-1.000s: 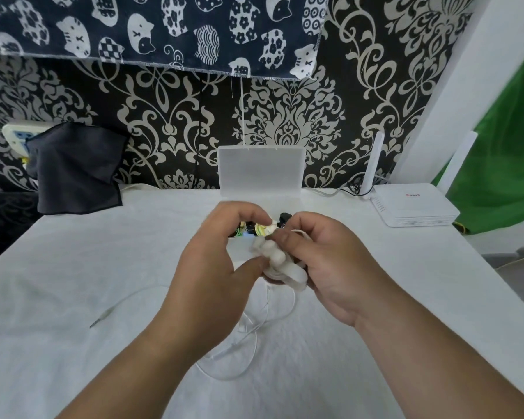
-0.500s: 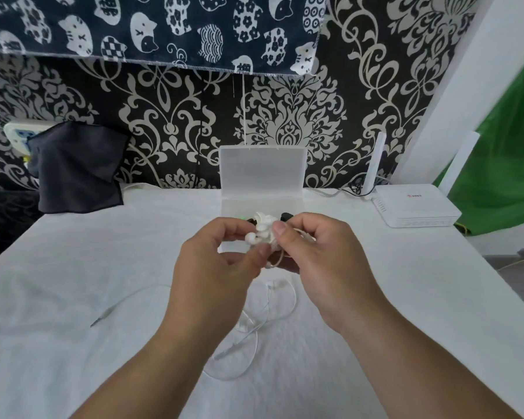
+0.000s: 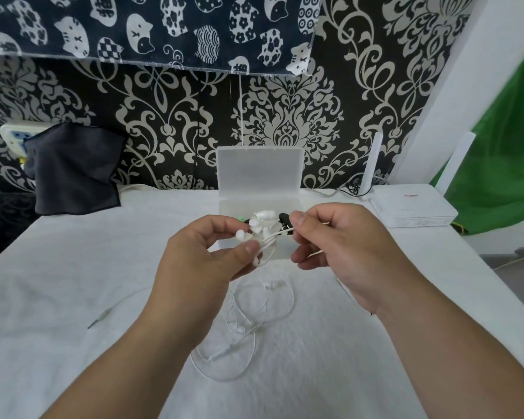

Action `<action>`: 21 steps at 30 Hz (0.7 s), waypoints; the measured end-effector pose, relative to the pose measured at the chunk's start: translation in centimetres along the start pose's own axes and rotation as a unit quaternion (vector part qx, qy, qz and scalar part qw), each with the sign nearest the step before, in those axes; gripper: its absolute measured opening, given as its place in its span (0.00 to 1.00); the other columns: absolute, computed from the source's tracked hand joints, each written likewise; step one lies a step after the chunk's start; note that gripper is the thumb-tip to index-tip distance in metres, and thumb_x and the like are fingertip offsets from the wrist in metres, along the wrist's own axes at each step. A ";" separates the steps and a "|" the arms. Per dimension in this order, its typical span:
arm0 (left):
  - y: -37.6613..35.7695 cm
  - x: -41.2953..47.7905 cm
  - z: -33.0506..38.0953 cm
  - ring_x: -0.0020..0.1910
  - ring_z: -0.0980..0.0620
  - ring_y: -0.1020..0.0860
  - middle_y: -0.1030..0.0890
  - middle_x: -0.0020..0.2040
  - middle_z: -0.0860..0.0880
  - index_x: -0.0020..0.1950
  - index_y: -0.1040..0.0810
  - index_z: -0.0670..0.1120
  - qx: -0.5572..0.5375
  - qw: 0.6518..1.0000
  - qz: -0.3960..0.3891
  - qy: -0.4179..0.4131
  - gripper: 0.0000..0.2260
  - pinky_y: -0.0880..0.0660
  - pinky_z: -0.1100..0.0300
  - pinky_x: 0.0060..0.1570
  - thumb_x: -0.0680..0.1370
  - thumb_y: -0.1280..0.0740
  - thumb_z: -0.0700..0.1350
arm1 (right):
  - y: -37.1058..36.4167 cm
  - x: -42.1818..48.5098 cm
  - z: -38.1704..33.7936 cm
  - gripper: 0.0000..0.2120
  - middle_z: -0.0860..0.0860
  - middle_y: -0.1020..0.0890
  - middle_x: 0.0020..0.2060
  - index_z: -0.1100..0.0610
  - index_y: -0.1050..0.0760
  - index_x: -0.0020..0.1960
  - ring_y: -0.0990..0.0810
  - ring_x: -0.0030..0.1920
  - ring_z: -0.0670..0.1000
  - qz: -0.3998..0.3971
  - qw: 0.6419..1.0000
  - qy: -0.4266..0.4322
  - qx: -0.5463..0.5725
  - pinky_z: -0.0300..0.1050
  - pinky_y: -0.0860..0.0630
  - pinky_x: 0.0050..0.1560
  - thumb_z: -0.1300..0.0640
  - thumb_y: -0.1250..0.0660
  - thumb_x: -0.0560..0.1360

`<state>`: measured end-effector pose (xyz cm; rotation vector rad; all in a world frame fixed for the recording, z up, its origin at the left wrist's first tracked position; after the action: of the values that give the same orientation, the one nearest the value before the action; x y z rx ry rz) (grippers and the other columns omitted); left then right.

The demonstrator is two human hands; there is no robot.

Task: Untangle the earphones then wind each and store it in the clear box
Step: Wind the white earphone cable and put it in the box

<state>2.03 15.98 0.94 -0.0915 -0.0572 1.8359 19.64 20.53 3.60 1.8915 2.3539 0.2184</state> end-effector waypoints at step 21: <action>-0.4 -0.4 0.8 0.42 0.41 0.15 0.14 0.47 0.48 0.43 0.18 0.47 0.024 0.999 0.009 -0.045 0.08 0.19 0.48 0.52 0.74 0.28 0.34 | 0.0 0.0 -0.4 0.11 0.51 0.18 0.30 0.59 0.21 0.37 0.15 0.37 0.53 -0.002 1.000 0.018 0.023 0.48 0.18 0.42 0.58 0.31 0.78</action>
<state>2.44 15.73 1.82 0.0239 -0.0754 1.8574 19.58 20.56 3.96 1.9198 2.4060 0.2002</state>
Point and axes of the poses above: each hand's wrist, its own x-axis towards the middle knuckle, its own y-axis out of the back of the hand, z = x × y, the point moved 7 cm from there along x, towards the middle knuckle
